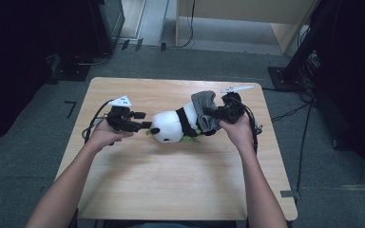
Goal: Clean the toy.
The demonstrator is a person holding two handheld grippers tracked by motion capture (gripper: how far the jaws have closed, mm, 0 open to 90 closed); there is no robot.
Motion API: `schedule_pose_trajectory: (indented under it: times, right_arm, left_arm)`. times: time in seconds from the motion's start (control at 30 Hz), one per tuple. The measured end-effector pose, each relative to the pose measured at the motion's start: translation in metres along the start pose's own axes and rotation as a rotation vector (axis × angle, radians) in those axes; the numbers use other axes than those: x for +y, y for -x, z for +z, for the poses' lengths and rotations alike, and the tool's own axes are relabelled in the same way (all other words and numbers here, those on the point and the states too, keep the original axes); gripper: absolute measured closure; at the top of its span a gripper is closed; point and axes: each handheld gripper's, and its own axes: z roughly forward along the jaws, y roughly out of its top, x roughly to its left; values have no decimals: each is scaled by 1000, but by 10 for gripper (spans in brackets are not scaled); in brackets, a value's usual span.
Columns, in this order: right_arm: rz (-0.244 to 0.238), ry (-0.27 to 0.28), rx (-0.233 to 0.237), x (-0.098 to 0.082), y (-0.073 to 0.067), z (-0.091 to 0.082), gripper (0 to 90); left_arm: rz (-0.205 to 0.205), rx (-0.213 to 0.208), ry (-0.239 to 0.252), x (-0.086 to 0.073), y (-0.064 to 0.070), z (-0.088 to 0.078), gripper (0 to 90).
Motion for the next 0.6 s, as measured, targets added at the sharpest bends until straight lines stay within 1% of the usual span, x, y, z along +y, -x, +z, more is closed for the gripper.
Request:
schedule_pose_trajectory:
  times: [0.03, 0.07, 0.1, 0.13, 0.2, 0.27, 0.33, 0.4, 0.47, 0.5, 0.53, 0.6]
  right_arm:
    - [-2, -3, 4, 0, 0, 0, 755]
    - [-2, -6, 9, 0, 1, 0, 755]
    - [-4, -9, 12, 0, 1, 0, 755]
    - [-7, -11, 16, -1, 2, -1, 754]
    - [-2, -13, 31, -1, 4, 0, 754]
    - [5, -14, 38, -1, 5, 1, 754]
    - [8, -9, 41, 0, 6, 3, 754]
    - [10, -13, 44, 2, 8, 5, 754]
    - [1, -20, 42, 6, 7, 7, 755]
    - [-7, -22, 40, 7, 6, 9, 755]
    - [-13, -26, 36, 9, 5, 10, 755]
    - [-16, -27, 28, 12, 3, 12, 756]
  left_arm:
    - [17, -3, 6, 0, -1, 3, 411]
    - [33, 0, 23, 0, -1, 5, 408]
    - [48, -18, 46, -2, -3, 8, 401]
    - [51, -31, 48, -3, -4, 10, 404]
    - [24, -63, 36, -5, -6, 14, 392]
    - [4, -78, 33, -6, -6, 17, 389]
    - [10, -98, 23, -6, -4, 19, 388]
    - [24, -132, 2, -8, -2, 22, 375]
    - [61, -164, -20, -10, 3, 26, 339]
    - [81, -170, -25, -11, 5, 29, 318]
    - [101, -163, -30, -12, 7, 31, 277]
    - [92, -159, -35, -12, 8, 35, 206]
